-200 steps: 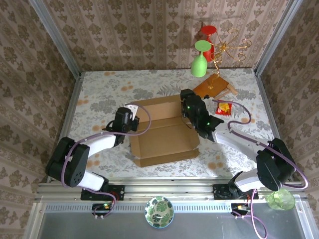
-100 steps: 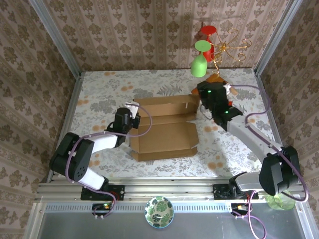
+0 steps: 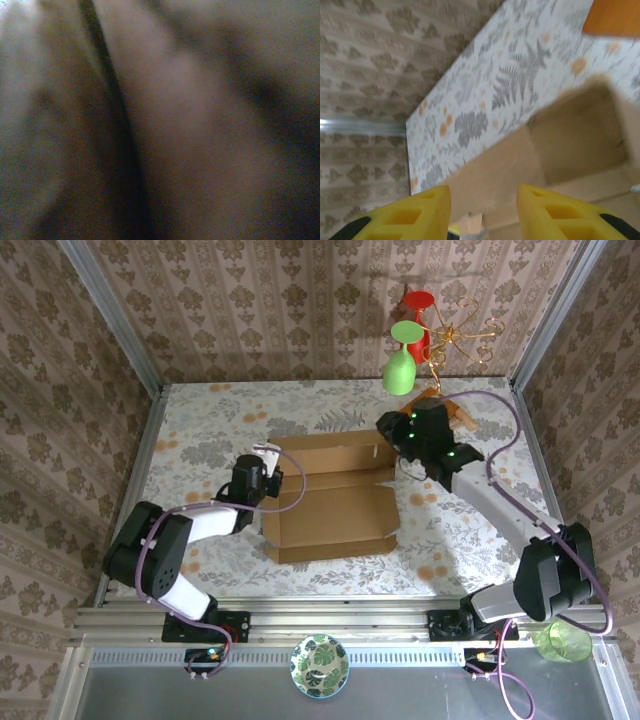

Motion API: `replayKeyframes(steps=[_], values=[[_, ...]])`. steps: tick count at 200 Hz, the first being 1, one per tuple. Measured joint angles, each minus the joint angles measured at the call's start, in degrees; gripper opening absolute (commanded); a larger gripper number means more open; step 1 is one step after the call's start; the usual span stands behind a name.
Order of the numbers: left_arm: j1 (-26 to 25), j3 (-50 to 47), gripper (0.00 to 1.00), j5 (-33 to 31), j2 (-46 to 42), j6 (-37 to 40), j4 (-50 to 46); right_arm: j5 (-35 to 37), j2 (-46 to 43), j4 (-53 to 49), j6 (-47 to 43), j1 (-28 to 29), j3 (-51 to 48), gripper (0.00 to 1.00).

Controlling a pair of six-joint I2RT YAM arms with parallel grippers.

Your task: Fold the paper box

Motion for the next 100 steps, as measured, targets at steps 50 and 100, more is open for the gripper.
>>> replayKeyframes(steps=[50,100], values=[[1.9,6.5,0.00,0.9,1.7,-1.3,-8.7,2.7,4.0,9.5,8.9,-1.2,-16.3,0.39],[2.2,15.1,0.00,1.7,4.1,-2.6,-20.5,2.7,10.3,13.2,7.1,-5.3,-12.8,0.51]])
